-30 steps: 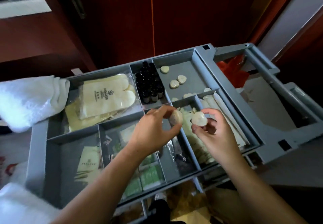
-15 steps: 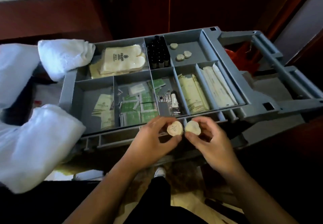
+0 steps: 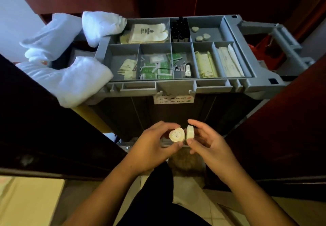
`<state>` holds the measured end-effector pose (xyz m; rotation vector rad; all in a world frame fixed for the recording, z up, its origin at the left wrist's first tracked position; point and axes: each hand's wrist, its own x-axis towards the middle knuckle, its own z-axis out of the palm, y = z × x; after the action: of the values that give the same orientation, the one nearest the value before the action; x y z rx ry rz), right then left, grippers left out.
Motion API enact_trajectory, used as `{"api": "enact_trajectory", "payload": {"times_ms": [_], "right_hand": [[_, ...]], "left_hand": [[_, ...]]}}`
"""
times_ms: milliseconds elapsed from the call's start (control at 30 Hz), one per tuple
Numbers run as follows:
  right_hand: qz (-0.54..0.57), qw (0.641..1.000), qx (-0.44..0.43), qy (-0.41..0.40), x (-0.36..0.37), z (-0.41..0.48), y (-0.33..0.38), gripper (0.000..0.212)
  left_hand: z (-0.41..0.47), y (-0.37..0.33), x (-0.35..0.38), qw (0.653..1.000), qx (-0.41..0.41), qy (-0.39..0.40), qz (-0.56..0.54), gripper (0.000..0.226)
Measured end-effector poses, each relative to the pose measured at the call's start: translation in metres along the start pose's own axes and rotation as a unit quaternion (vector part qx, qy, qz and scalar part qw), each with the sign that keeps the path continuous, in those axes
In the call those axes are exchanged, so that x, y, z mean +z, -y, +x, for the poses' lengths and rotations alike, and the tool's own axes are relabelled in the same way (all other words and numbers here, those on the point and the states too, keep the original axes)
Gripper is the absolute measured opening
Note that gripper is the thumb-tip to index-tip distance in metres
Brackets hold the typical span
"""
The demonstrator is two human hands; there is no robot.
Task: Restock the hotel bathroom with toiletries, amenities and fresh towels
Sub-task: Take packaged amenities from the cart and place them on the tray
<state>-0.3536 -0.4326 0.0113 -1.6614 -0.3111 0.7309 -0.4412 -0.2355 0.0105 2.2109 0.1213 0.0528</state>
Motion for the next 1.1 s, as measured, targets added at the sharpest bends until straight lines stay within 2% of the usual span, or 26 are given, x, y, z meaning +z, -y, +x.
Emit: {"api": "enact_trajectory", "payload": {"times_ms": [200, 467, 533, 700, 1000, 1100], "right_hand": [[0.085, 0.995, 0.008, 0.041, 0.026, -0.032, -0.009, 0.045], [0.039, 0.993, 0.005, 0.111, 0.076, -0.038, -0.009, 0.058], [0.015, 0.99, 0.0, 0.143, 0.095, -0.039, -0.003, 0.063], [-0.054, 0.975, -0.032, 0.213, 0.151, -0.04, 0.008, 0.053], [-0.217, 0.943, -0.067, 0.244, 0.28, -0.05, 0.01, 0.049], [-0.283, 0.92, -0.108, 0.249, 0.326, -0.055, 0.011, 0.049]], "left_hand": [[-0.059, -0.003, -0.002, 0.998, -0.032, -0.04, 0.023, 0.046], [-0.126, 0.007, -0.029, 0.99, -0.083, -0.094, 0.066, 0.045], [-0.144, 0.014, -0.037, 0.987, -0.097, -0.112, 0.061, 0.044], [-0.195, 0.034, -0.062, 0.98, -0.125, -0.152, 0.039, 0.043], [-0.297, 0.091, -0.123, 0.955, -0.19, -0.225, 0.031, 0.051], [-0.331, 0.113, -0.142, 0.947, -0.209, -0.242, 0.021, 0.04]]}}
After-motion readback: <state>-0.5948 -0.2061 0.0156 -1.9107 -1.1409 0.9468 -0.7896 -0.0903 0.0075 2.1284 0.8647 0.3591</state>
